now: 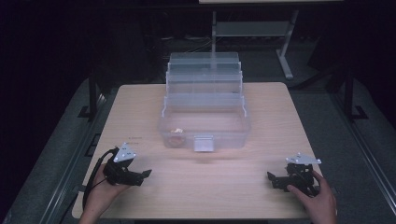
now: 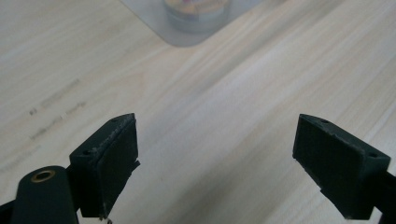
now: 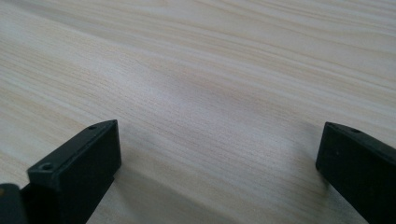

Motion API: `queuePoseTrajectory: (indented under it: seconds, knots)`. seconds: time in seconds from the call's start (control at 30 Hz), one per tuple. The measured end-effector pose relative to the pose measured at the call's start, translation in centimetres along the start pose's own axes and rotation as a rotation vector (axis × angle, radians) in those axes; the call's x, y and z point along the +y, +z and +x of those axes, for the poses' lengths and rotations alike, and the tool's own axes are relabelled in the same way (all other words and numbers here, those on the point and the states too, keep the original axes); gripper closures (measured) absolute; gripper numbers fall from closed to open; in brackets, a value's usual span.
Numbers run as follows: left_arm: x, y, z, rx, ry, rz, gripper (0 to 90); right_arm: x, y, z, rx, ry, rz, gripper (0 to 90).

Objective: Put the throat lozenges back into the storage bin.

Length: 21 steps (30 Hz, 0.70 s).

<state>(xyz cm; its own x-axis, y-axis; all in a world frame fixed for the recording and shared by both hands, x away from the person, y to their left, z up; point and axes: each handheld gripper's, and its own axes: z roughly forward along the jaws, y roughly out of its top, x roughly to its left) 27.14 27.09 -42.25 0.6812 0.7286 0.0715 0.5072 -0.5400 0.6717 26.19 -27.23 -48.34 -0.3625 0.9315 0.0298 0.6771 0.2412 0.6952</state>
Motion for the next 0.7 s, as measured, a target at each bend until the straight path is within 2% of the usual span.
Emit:
queuePoseTrajectory:
  seconds: [0.43,0.6,0.7]
  knots:
    - [-3.0,1.3,-0.4,0.007,-0.032,0.066,12.4,0.0,0.0,0.0,0.0,0.0,0.0,0.0]
    - [-3.9,1.6,-0.4,-0.002,-0.046,0.091,12.0,0.0,0.0,0.0,0.0,0.0,0.0,0.0]
    - [-4.2,1.6,-0.3,-0.014,-0.065,0.078,11.5,0.0,0.0,0.0,0.0,0.0,0.0,0.0]
